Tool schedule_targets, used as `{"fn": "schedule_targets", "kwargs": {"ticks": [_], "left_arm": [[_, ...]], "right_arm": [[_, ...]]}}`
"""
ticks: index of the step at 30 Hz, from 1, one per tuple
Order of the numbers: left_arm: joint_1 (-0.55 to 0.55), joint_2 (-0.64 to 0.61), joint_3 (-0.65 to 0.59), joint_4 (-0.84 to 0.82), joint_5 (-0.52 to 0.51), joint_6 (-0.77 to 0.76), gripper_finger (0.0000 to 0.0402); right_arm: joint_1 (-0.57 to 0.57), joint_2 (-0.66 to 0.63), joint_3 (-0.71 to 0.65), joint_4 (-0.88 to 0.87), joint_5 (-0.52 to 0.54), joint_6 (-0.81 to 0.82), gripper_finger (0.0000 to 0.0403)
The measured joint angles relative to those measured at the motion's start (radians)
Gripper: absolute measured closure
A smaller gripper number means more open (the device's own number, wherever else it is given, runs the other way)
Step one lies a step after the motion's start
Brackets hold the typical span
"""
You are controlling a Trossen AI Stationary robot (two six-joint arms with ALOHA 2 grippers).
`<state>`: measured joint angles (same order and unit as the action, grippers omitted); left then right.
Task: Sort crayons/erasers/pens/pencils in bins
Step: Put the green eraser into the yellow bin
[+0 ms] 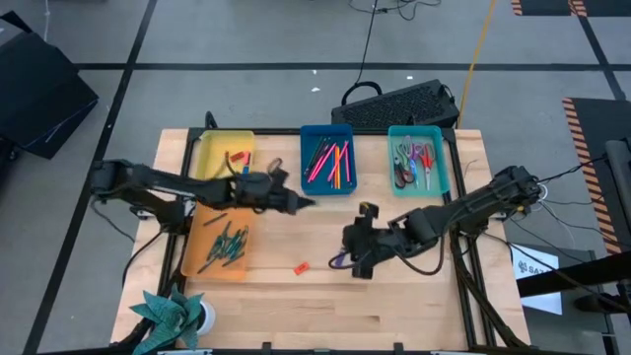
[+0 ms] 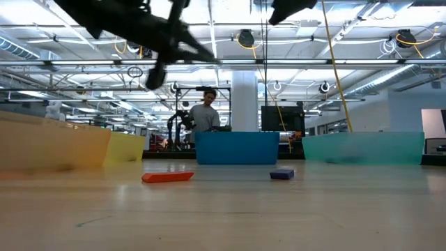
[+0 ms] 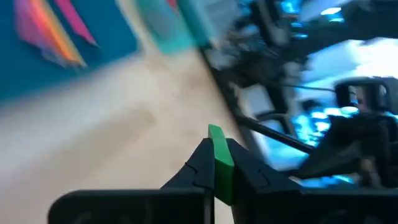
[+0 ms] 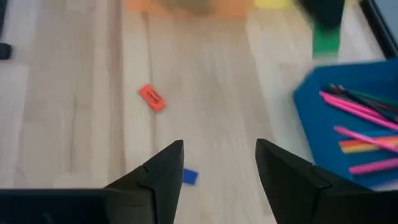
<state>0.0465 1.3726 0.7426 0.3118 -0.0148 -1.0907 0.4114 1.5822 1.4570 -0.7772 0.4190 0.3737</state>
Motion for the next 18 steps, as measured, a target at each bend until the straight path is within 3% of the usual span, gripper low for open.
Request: {"fn": "schedule_targets", "kwargs": {"ticks": [3, 8, 10, 14, 18], "left_arm": [[0.080, -0.138, 0.002, -0.271, -0.068, 0.098, 0.0385], [0.200, -0.323, 0.000, -0.838, -0.344, 0.199, 0.0385], [0.233, -0.353, -0.002, -0.983, -0.477, 0.205, 0.0385], [0.264, -0.367, -0.055, -1.036, -0.640, 0.218, 0.0384], [0.273, -0.342, -0.182, -0.921, -0.803, 0.152, 0.0380]], "right_arm": [[0.028, -0.007, 0.000, -0.052, 0.009, 0.072, 0.0210], [0.074, 0.005, 0.000, -0.105, 0.013, 0.138, 0.0209], [0.083, 0.020, -0.012, -0.096, 0.017, 0.137, 0.0206], [0.092, 0.025, -0.067, -0.047, 0.003, 0.138, 0.0204], [0.089, 0.026, -0.114, 0.000, -0.068, 0.139, 0.0204]]}}
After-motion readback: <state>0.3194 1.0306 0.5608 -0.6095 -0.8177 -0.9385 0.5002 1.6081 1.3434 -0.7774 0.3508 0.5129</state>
